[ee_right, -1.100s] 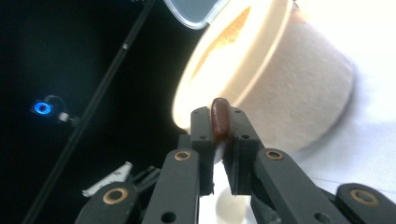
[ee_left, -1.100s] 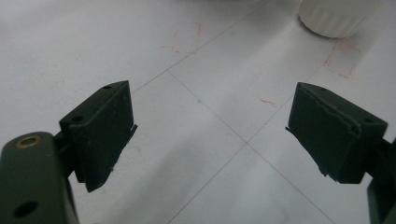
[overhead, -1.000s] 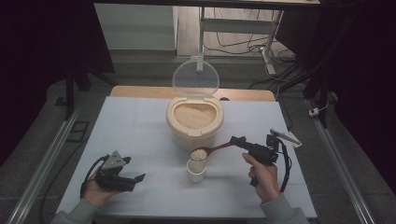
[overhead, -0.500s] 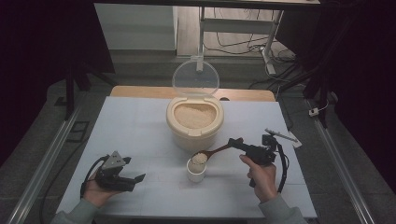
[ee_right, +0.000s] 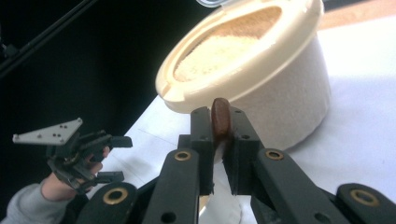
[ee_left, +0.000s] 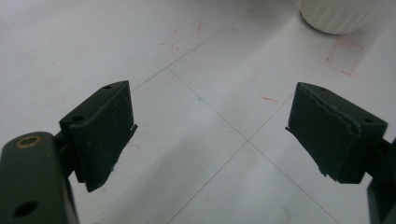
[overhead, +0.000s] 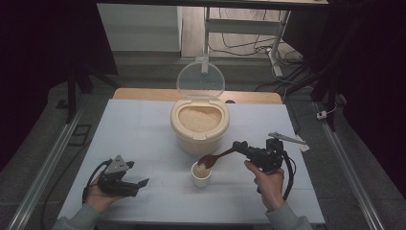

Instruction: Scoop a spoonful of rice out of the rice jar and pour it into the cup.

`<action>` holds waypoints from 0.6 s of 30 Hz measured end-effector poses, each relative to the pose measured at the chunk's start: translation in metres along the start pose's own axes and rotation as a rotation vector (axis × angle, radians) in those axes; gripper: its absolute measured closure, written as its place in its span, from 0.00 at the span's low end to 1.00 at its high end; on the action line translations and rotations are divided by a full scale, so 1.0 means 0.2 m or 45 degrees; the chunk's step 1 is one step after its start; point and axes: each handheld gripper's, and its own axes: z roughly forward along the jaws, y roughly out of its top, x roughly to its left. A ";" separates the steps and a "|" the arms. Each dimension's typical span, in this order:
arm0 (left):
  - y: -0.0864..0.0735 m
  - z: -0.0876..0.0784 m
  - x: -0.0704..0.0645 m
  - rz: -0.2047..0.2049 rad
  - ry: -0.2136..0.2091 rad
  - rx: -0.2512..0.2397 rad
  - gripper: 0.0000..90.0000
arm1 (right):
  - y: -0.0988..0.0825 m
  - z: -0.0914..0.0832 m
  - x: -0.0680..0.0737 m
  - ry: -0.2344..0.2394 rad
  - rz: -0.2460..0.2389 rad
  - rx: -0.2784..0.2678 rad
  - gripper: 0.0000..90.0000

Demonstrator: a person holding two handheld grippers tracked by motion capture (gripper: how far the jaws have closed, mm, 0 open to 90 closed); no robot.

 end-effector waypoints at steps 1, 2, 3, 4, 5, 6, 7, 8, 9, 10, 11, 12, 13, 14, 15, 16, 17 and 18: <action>0.00 0.00 0.00 0.001 0.000 0.000 0.16 | 0.00 0.00 0.00 0.002 -0.013 -0.001 0.92; 0.00 0.00 0.00 0.002 0.001 0.000 0.16 | 0.00 -0.01 0.01 0.007 -0.027 -0.012 0.92; 0.00 0.00 0.00 0.002 0.001 0.000 0.16 | 0.00 -0.01 0.01 0.012 -0.032 -0.014 0.92; 0.00 0.00 0.00 0.001 0.001 -0.001 0.16 | 0.00 -0.01 0.01 0.018 -0.037 -0.017 0.92; 0.00 0.00 0.00 -0.001 0.001 0.000 0.16 | -0.01 -0.01 0.01 0.022 -0.035 -0.022 0.92; 0.00 0.00 0.00 -0.001 0.001 0.000 0.16 | -0.01 -0.02 0.01 0.023 -0.037 -0.025 0.92; 0.00 0.00 0.00 -0.001 0.001 0.001 0.16 | -0.01 -0.02 0.00 0.024 -0.039 -0.028 0.92; 0.00 0.00 0.00 -0.001 0.001 0.000 0.16 | -0.01 -0.02 0.00 0.029 -0.041 -0.028 0.92; 0.00 0.00 0.00 -0.001 0.002 0.000 0.16 | -0.01 -0.02 -0.01 0.032 -0.041 -0.029 0.92; 0.00 0.00 0.00 -0.001 0.003 0.000 0.16 | -0.01 -0.02 -0.01 0.033 -0.040 -0.036 0.92; 0.00 0.00 0.00 -0.002 0.003 -0.001 0.16 | -0.02 -0.03 -0.01 0.037 -0.041 -0.037 0.92; 0.00 0.00 0.00 -0.003 0.004 -0.001 0.16 | -0.02 -0.03 -0.01 0.040 -0.042 -0.044 0.92; 0.00 0.00 0.00 -0.004 0.004 -0.002 0.16 | -0.02 -0.04 -0.01 0.046 -0.044 -0.047 0.92; 0.00 0.00 0.00 -0.007 0.004 -0.002 0.16 | -0.02 -0.04 -0.02 0.047 -0.050 -0.052 0.92; 0.00 0.00 0.00 -0.008 0.004 -0.002 0.16 | -0.01 -0.05 -0.02 0.048 -0.055 -0.063 0.92; 0.00 0.00 0.01 -0.008 0.004 -0.001 0.16 | -0.01 -0.06 -0.02 0.052 -0.058 -0.065 0.92; 0.00 0.00 0.01 -0.009 0.004 0.000 0.16 | -0.01 -0.06 -0.02 0.056 -0.062 -0.072 0.92; 0.00 0.00 0.01 -0.009 0.004 0.000 0.16 | -0.01 -0.07 -0.02 0.058 -0.067 -0.080 0.92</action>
